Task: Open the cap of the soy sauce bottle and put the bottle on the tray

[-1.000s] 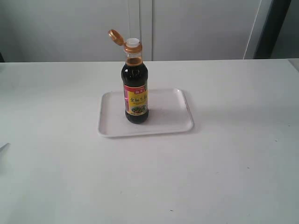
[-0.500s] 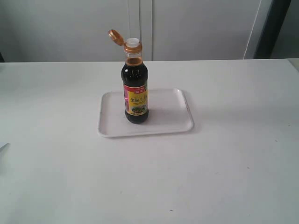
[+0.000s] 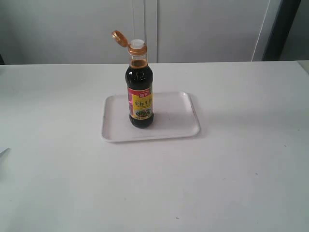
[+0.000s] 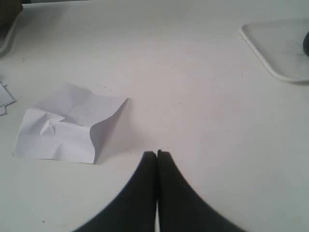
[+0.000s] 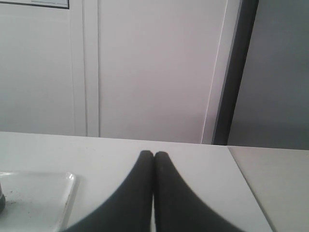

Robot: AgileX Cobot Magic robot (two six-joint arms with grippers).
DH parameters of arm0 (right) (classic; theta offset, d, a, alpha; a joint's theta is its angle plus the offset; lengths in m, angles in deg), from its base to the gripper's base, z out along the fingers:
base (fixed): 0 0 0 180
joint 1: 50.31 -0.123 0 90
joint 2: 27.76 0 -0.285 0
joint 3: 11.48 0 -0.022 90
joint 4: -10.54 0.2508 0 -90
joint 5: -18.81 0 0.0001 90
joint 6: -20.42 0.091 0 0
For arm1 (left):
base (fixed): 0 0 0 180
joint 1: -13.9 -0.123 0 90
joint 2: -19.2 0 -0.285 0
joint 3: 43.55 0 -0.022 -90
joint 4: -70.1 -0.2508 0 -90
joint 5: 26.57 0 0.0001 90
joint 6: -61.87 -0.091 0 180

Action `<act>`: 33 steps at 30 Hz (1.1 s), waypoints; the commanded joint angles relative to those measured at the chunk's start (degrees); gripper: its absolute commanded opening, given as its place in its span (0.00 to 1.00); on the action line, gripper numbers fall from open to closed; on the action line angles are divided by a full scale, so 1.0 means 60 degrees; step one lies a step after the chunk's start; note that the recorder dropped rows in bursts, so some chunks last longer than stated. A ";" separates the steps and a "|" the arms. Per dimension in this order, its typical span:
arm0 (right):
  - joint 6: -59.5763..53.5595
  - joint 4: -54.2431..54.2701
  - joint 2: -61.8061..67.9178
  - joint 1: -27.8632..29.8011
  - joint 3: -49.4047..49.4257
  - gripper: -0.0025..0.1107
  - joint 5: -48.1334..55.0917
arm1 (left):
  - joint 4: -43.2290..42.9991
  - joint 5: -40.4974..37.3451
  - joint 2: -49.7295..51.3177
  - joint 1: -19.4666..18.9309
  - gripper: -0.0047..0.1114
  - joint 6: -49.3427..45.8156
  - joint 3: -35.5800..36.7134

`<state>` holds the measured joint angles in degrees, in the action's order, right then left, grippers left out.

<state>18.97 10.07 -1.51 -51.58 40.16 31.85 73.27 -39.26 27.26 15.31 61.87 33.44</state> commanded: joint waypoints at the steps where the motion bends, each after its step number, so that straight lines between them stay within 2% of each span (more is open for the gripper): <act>1: 0.0038 -0.0004 -0.0047 0.0051 0.0059 0.02 -0.0056 | 0.0106 -0.0034 -0.0047 -0.0036 0.04 0.0000 0.0038; 15: 0.0038 -0.0067 -0.0062 0.0051 0.0145 0.02 -0.0183 | 0.0106 -0.0034 -0.0047 -0.0036 0.04 0.0000 0.0038; 19: 0.0038 -0.0167 -0.0355 0.0051 0.0916 0.02 -0.0335 | 0.0106 -0.0034 -0.0047 -0.0036 0.04 0.0000 0.0038; 30: 0.0038 -0.0167 -0.3078 0.0051 0.3203 0.02 0.0037 | 0.0106 -0.0034 -0.0047 -0.0036 0.04 0.0000 0.0038; 33: 0.0038 -0.0167 -0.3078 0.0051 0.3604 0.02 0.0138 | 0.0106 -0.0034 -0.0047 -0.0036 0.04 0.0000 0.0038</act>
<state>18.97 9.40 -19.60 -51.58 60.08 32.35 73.27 -39.26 27.26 15.31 61.87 33.44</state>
